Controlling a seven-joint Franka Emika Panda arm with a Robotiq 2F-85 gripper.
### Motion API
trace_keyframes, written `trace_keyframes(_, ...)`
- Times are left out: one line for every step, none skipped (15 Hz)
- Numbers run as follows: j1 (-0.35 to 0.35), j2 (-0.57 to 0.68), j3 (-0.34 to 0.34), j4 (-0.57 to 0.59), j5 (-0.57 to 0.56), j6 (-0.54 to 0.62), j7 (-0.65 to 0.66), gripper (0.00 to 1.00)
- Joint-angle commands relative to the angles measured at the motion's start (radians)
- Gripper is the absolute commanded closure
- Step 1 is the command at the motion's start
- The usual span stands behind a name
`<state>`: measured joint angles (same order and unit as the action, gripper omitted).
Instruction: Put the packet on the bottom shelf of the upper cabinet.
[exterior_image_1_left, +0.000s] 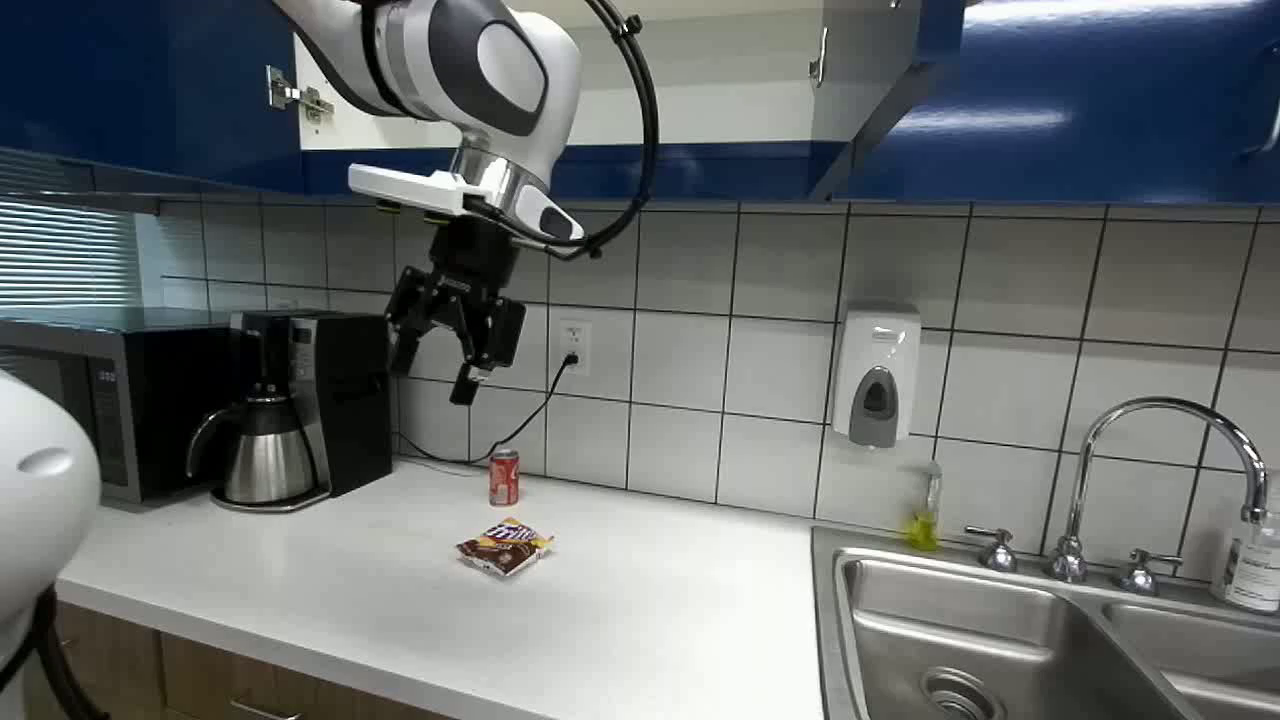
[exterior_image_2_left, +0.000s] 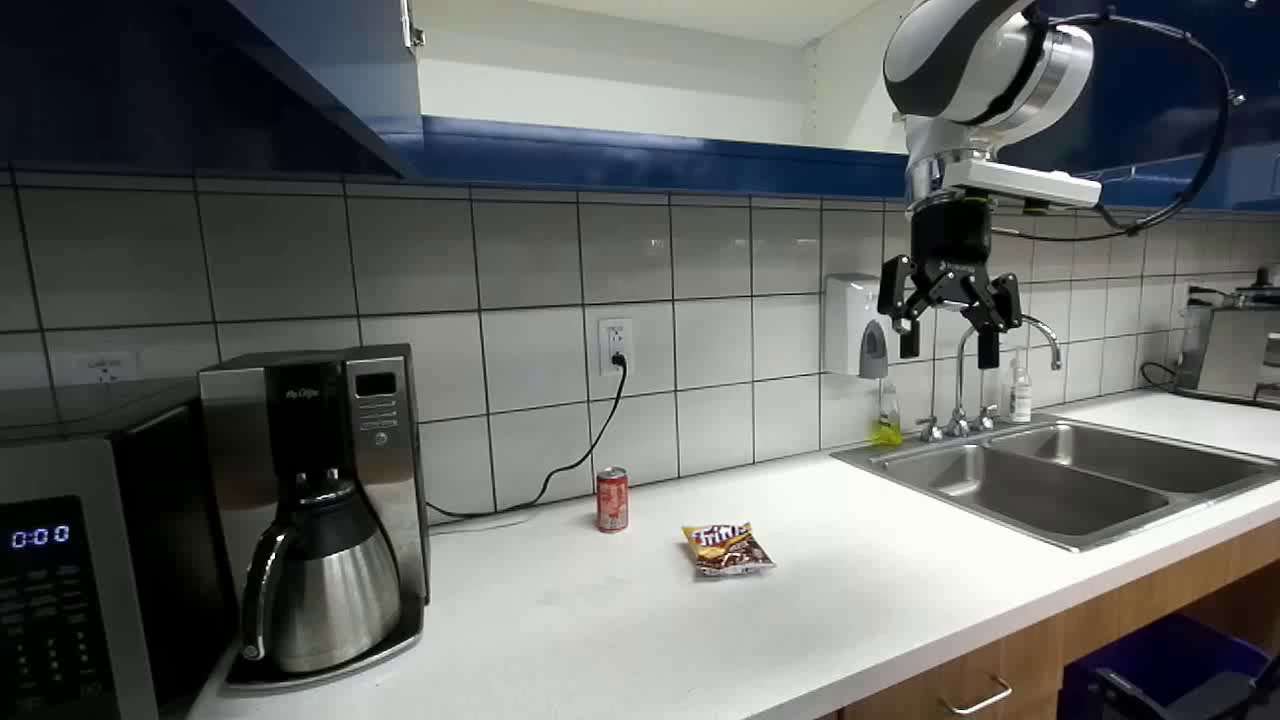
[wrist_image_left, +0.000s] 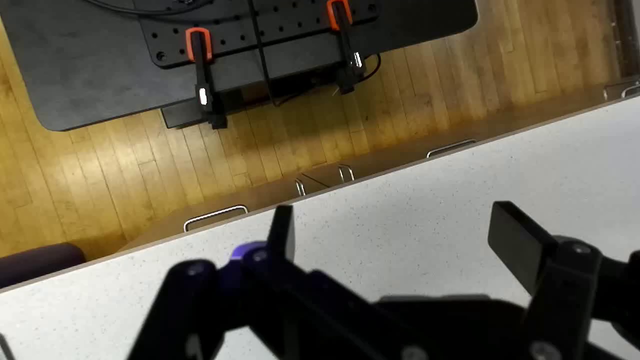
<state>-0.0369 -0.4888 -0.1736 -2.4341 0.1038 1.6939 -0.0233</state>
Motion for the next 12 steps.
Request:
trace_keyframes(-0.026,0.003,0.023,0.002,0.009,-0.002,-0.01,0.0)
trace_keyframes(-0.026,0.016,0.021,0.003,-0.003,0.005,-0.024,0.0)
trace_keyframes(-0.024,0.028,0.016,0.007,-0.002,0.008,-0.039,0.0)
trace_keyframes(-0.022,0.05,0.013,0.012,-0.008,0.016,-0.056,0.0)
trace_keyframes(-0.02,0.071,0.009,0.016,-0.011,0.023,-0.074,0.0)
trace_keyframes(-0.018,0.093,0.007,0.021,-0.015,0.031,-0.096,0.0)
trace_keyframes(-0.017,0.115,0.007,0.026,-0.018,0.039,-0.112,0.0)
trace_keyframes(-0.014,0.139,0.009,0.03,-0.019,0.051,-0.126,0.0)
trace_keyframes(-0.012,0.161,0.007,0.031,-0.017,0.063,-0.149,0.0)
trace_keyframes(-0.01,0.188,0.01,0.036,-0.017,0.074,-0.161,0.0)
trace_keyframes(-0.01,0.21,0.012,0.04,-0.018,0.083,-0.174,0.0)
trace_keyframes(-0.009,0.235,0.016,0.044,-0.018,0.094,-0.181,0.0)
